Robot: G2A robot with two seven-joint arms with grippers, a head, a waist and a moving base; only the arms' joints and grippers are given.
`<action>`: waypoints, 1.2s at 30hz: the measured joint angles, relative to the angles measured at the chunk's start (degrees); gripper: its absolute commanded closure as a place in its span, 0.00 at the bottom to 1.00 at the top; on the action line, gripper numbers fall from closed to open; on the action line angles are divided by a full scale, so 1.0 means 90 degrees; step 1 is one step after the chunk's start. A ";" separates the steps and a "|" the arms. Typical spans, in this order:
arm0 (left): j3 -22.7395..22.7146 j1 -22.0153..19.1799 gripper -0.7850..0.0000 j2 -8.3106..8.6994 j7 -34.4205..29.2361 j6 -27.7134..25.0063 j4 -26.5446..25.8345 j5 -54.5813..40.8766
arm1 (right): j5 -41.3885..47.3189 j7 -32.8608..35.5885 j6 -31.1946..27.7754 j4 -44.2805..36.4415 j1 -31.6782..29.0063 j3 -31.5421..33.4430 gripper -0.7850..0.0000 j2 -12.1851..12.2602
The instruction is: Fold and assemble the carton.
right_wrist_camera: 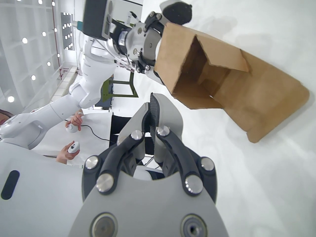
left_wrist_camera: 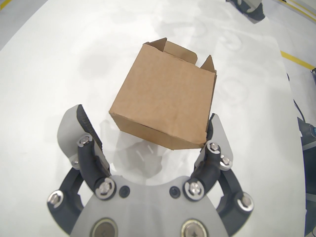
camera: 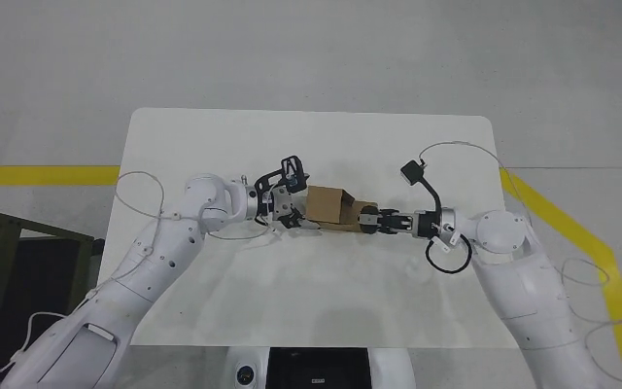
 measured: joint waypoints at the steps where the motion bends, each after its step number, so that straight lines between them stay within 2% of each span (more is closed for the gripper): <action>1: 0.0020 -0.0024 0.00 -0.0015 0.0011 -0.0011 0.0031 -0.0001 | -0.0057 -0.0014 0.0031 -0.0009 -0.0032 -0.0017 1.00 0.0006; 8: 0.0105 -0.0162 0.00 -0.0106 0.0090 -0.0106 0.0246 -0.0066 | -0.0426 -0.0430 0.0256 -0.0044 -0.0252 -0.0181 1.00 0.0019; 13: 0.0108 -0.0245 0.00 -0.0146 0.0114 -0.0174 0.0374 -0.0104 | -0.0637 -0.0830 0.0358 0.0084 -0.0172 -0.0413 1.00 -0.0023; 36: -0.0090 -0.0328 0.00 -0.0188 -0.0079 -0.0326 0.0581 -0.0247 | -0.0415 -0.1731 0.0322 0.1141 0.1121 -0.1729 1.00 -0.0465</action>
